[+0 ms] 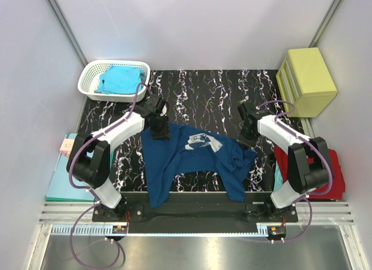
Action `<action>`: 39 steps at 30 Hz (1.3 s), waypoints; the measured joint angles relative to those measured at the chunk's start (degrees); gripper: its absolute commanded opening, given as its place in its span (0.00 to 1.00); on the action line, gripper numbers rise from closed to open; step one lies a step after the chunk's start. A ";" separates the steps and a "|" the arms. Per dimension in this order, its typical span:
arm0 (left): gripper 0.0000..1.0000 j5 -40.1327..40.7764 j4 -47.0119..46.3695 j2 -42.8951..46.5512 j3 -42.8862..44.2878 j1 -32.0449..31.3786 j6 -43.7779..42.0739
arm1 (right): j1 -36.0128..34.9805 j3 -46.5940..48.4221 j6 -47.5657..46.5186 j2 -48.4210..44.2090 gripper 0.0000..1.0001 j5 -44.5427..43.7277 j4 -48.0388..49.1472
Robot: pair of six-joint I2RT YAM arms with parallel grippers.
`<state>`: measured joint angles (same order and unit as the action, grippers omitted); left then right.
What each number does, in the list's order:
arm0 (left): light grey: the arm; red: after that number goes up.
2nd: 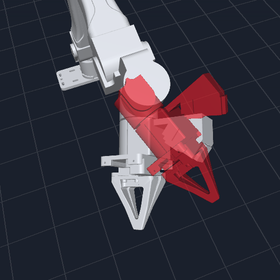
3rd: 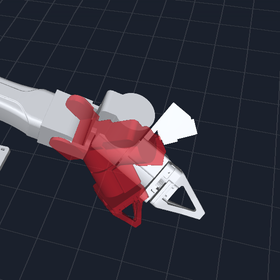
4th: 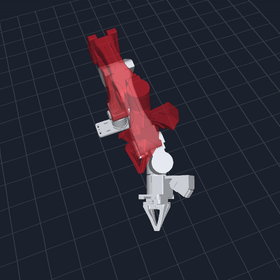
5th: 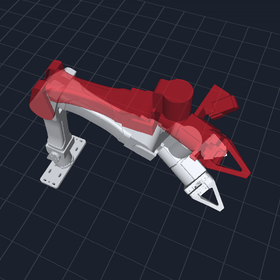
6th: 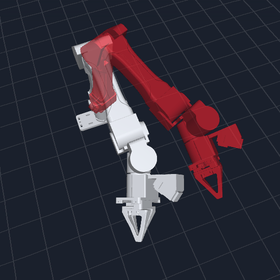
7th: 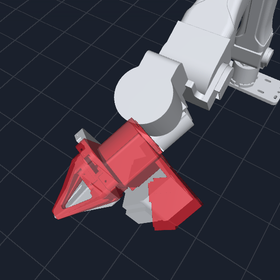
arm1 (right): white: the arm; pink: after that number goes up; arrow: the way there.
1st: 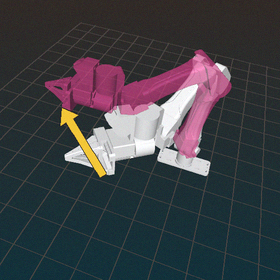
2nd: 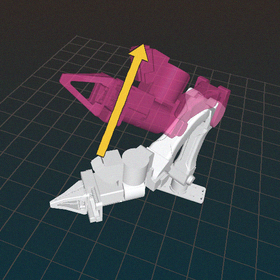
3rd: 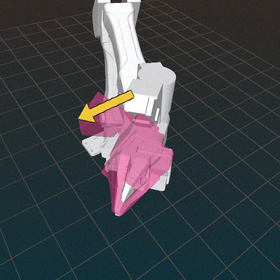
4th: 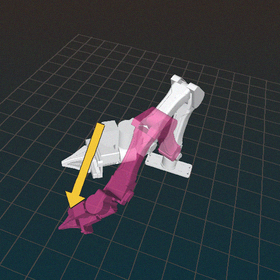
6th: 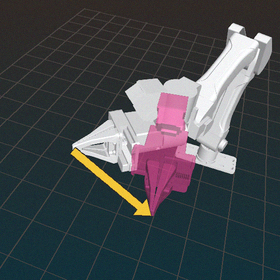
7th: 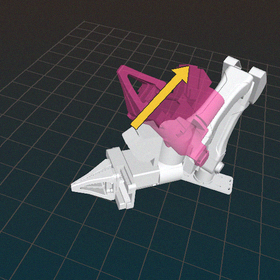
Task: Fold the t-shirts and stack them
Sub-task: Flatten out the tshirt
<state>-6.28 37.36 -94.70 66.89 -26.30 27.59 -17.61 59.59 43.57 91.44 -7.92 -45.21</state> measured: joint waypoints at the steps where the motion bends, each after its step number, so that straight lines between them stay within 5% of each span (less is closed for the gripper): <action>1: 0.32 0.00 0.02 0.00 0.00 0.00 0.00 | 0.00 0.00 -0.07 -0.66 0.00 -0.33 -0.28; 12: 0.31 0.00 -0.02 -0.85 0.00 -0.90 0.02 | 0.00 -1.86 -1.20 -10.58 0.00 -3.10 -9.22; 17: 0.31 0.00 0.02 -2.01 0.02 -1.55 0.04 | 0.00 -2.71 -1.62 -13.90 0.29 -3.10 -12.31; 20: 0.31 0.00 0.04 -2.78 0.28 -2.03 0.07 | 0.00 -2.60 -1.92 -14.12 0.36 -3.50 -13.05; 39: 0.31 0.04 0.26 -3.52 1.27 -2.89 0.50 | 0.04 4.22 0.00 -3.41 0.36 -5.05 -11.50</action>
<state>-6.24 37.63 -98.21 68.16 -29.19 28.10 -17.56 63.81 43.57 88.03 -12.97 -56.71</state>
